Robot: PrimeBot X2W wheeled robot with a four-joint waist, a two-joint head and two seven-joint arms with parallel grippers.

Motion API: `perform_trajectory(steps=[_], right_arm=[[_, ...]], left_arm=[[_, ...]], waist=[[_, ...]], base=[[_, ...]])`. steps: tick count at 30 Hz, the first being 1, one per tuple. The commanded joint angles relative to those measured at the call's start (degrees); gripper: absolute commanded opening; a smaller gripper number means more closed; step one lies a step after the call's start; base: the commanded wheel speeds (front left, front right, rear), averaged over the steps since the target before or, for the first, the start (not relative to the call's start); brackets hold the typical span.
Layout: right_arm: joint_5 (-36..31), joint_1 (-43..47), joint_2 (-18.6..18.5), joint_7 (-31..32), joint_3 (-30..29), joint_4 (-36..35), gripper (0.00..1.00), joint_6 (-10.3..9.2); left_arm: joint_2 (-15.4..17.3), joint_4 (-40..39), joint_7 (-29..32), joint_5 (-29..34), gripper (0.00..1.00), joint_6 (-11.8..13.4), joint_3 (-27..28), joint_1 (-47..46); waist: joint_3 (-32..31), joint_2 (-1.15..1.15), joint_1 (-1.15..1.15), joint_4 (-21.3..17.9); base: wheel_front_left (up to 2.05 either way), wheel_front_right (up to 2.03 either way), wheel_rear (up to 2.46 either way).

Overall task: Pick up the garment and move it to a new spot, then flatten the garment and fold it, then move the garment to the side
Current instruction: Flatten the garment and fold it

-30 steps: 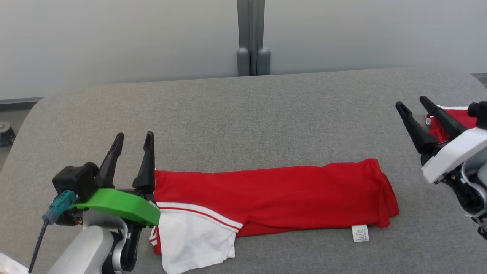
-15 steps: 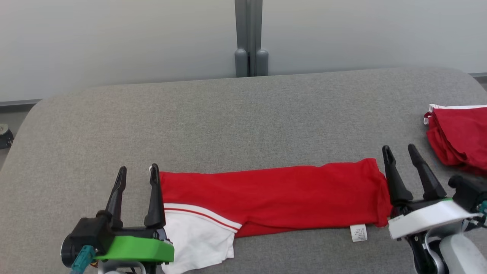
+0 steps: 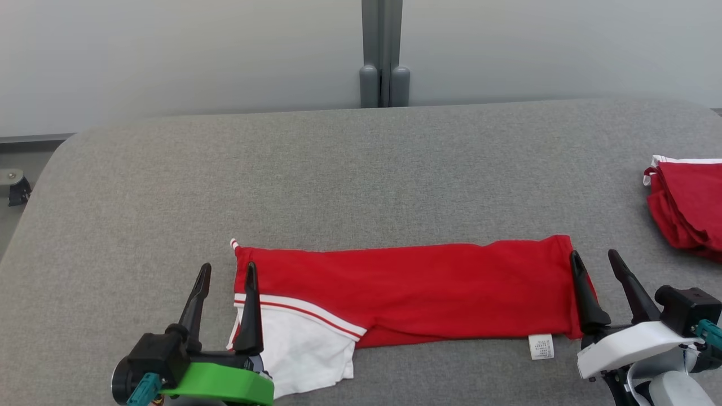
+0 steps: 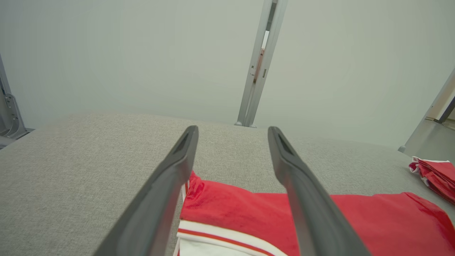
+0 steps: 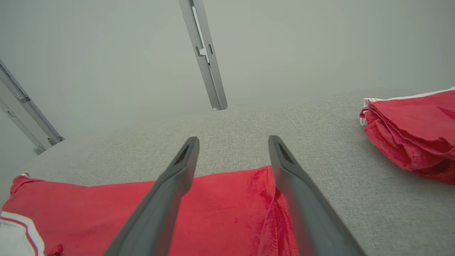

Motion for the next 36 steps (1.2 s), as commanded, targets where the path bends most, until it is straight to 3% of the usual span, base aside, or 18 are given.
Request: perform_trajectory(steps=[1,14,21,33,35,36], right_arm=[[-0.7,-1.2,-0.2,-0.1,-0.4,1.6,1.00,-0.01],[-5.3,-8.3,-0.6,-0.1,-2.2,22.0,1.00,-0.01],[-7.3,-9.5,1.0,-0.1,-8.1,27.8,1.00,-0.01],[-2.6,-10.7,2.9,0.0,-5.0,34.7,1.00,-0.01],[-1.9,-10.9,2.9,0.0,-4.2,34.9,0.00,-0.01],[-1.5,-11.1,2.6,0.0,-4.2,34.6,0.00,-0.01]], left_arm=[[0.1,0.2,-0.1,-0.3,1.00,0.1,-0.3,-1.3],[0.1,2.8,-0.2,1.1,1.00,-0.4,-2.6,-3.6],[0.1,3.4,-0.2,1.2,1.00,-0.2,-3.6,-4.4],[0.1,4.1,-0.2,2.3,1.00,-0.5,-3.1,-3.7],[0.1,4.2,-0.2,2.4,1.00,-0.6,-3.1,-3.7],[0.1,4.3,-0.2,2.5,1.00,-0.6,-3.1,-3.6]], waist=[[0.8,0.00,0.00,0.7],[4.3,0.00,0.00,3.9],[4.8,0.00,0.00,5.2],[4.5,0.00,0.00,4.5],[4.3,0.00,0.00,4.2],[4.0,0.00,0.00,4.0]], base=[[0.00,0.00,0.00],[0.00,0.00,0.00],[0.00,0.00,0.00],[0.00,0.00,0.00],[0.00,0.00,0.00],[0.00,0.00,0.00]])
